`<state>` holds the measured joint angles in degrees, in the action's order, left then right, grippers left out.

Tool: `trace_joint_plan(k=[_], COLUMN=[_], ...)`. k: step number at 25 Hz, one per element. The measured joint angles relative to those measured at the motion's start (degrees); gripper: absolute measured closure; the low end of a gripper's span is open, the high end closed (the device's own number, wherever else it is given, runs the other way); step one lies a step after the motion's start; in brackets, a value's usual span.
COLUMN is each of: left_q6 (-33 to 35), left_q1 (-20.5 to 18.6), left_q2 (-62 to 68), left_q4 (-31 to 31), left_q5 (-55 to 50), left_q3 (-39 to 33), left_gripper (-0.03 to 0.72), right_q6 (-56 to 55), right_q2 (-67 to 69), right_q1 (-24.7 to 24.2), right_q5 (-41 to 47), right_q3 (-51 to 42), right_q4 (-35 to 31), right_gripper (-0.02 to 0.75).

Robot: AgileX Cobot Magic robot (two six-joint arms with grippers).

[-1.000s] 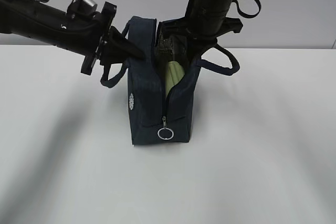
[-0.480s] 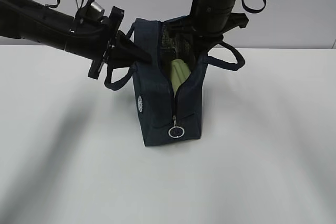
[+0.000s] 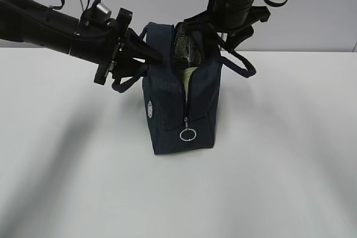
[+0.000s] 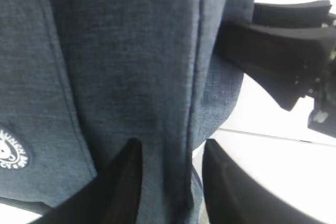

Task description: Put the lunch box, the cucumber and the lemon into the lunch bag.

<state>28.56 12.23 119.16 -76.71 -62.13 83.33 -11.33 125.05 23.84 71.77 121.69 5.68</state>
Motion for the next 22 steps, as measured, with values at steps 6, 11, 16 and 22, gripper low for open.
trace_joint_plan(k=[6, 11, 16, 22], left_q6=[0.3, 0.7, 0.7, 0.6], left_q1=[-2.1, -4.2, -4.3, -4.3], left_q2=[-0.2, -3.3, -6.5, -10.9], left_q4=[-0.1, -0.1, -0.1, 3.4], left_q5=[-2.6, -4.3, -5.1, -5.5], left_q3=[0.0, 0.0, 0.0, 0.0], left_gripper=[0.403, 0.302, 0.284, 0.298], right_q6=[0.1, 0.1, 0.7, 3.7], right_q2=[-0.7, -3.4, -6.9, -12.8], right_q1=[0.0, 0.0, 0.0, 0.0], right_q5=[0.0, 0.0, 0.0, 0.0], right_q3=[0.0, 0.0, 0.0, 0.0], right_q4=[0.0, -0.6, -1.8, -6.3], right_gripper=[0.276, 0.272, 0.272, 0.291])
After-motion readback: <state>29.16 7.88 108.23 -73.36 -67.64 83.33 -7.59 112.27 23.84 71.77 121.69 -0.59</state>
